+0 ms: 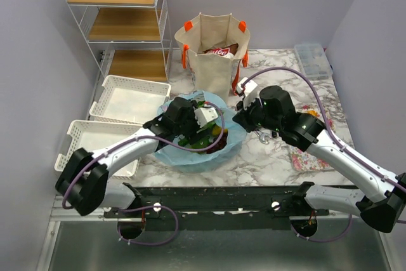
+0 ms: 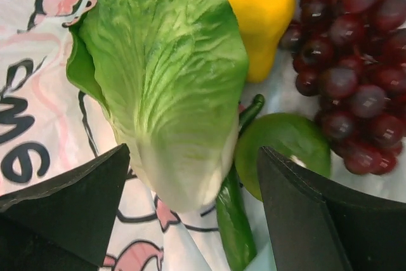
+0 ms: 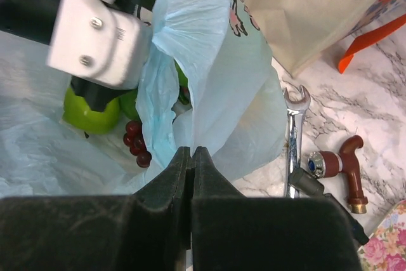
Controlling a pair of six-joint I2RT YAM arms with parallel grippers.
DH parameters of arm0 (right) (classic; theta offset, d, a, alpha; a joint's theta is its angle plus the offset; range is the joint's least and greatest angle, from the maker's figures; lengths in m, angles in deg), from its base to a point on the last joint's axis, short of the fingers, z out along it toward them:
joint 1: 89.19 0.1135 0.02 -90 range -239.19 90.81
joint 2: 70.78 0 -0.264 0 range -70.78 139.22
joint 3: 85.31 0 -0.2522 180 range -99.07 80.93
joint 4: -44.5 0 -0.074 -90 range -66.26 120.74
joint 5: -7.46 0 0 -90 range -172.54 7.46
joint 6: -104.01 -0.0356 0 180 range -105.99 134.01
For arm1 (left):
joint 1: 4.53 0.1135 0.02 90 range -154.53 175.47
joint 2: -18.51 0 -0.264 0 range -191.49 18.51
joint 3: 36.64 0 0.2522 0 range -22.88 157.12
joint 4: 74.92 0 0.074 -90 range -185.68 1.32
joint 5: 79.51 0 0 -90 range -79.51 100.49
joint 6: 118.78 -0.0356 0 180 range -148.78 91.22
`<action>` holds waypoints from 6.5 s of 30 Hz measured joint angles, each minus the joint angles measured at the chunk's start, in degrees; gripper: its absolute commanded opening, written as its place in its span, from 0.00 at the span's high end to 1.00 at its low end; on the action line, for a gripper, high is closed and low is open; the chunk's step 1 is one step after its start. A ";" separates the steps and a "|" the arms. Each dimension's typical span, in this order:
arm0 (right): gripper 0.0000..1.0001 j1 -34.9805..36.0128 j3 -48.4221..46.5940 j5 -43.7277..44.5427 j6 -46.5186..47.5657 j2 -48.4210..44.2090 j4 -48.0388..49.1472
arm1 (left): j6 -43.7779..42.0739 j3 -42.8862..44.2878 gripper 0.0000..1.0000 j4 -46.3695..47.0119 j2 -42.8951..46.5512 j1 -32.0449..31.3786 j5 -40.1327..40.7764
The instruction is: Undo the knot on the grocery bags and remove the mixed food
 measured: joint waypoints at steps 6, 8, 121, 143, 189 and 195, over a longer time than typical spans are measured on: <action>0.99 -0.46 0.72 0.42 -1.31 -0.02 1.07 | -2.84 4.46 0.17 2.36 -10.88 -0.07 3.52; 0.99 -0.61 0.76 0.48 -1.49 -0.02 1.57 | -3.67 5.84 0.21 2.43 -13.33 -0.20 4.81; 0.99 -4.48 2.14 2.58 -4.68 1.77 5.29 | 6.12 33.53 0.02 -36.26 1.81 37.00 -30.36; 0.99 -4.48 -8.70 2.71 0.68 5.68 6.32 | 14.10 39.41 1.00 -32.98 -5.22 23.91 -23.30; 0.99 4.44 -22.01 4.94 8.90 25.77 -0.92 | -4.09 10.80 1.00 -31.93 23.21 17.77 -23.04; 0.99 4.44 -14.75 8.85 7.32 15.30 -4.33 | 1.11 10.64 1.00 -24.98 25.20 21.90 -15.58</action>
